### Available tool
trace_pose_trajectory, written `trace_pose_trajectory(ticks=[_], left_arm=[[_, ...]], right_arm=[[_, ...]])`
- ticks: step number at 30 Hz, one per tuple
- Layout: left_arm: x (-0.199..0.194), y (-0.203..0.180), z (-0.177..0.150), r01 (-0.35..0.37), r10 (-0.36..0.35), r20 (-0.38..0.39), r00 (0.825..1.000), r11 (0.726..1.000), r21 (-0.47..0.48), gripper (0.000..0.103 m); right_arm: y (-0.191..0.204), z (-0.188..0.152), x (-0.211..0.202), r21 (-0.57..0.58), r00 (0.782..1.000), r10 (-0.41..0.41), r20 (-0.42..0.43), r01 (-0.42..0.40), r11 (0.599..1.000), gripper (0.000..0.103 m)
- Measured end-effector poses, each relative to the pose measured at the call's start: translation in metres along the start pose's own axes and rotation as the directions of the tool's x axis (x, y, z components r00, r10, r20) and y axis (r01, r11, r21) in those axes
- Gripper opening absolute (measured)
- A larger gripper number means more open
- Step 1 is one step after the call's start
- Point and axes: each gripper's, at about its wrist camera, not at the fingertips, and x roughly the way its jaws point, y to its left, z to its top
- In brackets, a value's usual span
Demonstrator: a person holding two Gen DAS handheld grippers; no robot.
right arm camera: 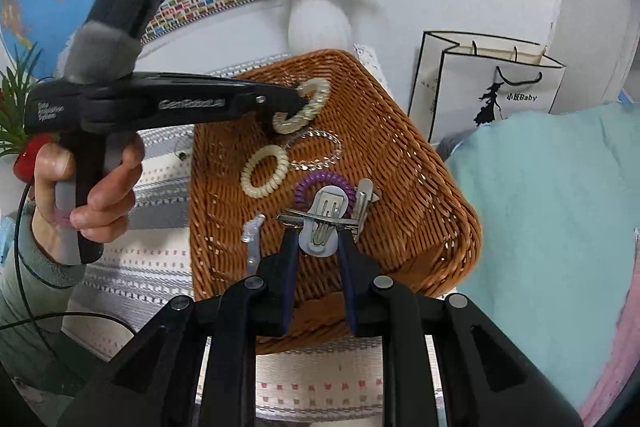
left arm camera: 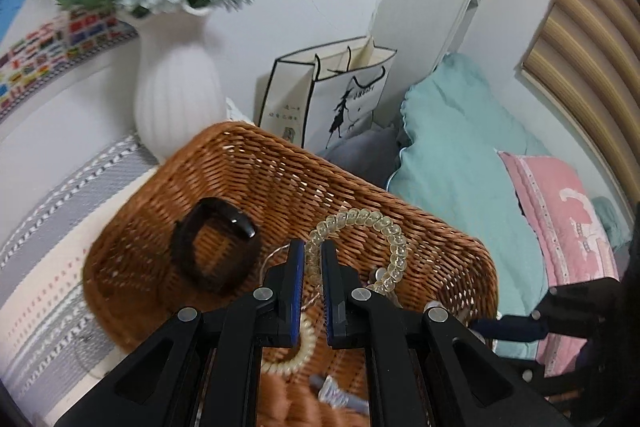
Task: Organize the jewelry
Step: 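Open the left tool over the basket while the right tool releases the silver clip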
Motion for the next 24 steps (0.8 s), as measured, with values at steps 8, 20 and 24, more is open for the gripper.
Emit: trace_pose_trajectory(ticks=[8, 20, 24], left_arm=[[0.024, -0.003, 0.004, 0.001, -0.001, -0.035, 0.999, 1.000, -0.015, 0.008], [0.034, 0.000, -0.001, 0.013, -0.015, -0.077, 0.997, 1.000, -0.026, 0.014], [0.020, 0.005, -0.007, 0.027, -0.029, -0.060, 0.998, 0.999, -0.038, 0.017]], right_arm=[[-0.004, 0.001, 0.011, 0.006, 1.000, -0.014, -0.024, 0.014, 1.000, 0.022], [-0.004, 0.002, 0.017, 0.035, 0.999, 0.003, -0.044, -0.002, 0.999, 0.023], [-0.002, 0.001, 0.011, 0.047, 0.999, 0.026, -0.039, -0.024, 0.999, 0.023]])
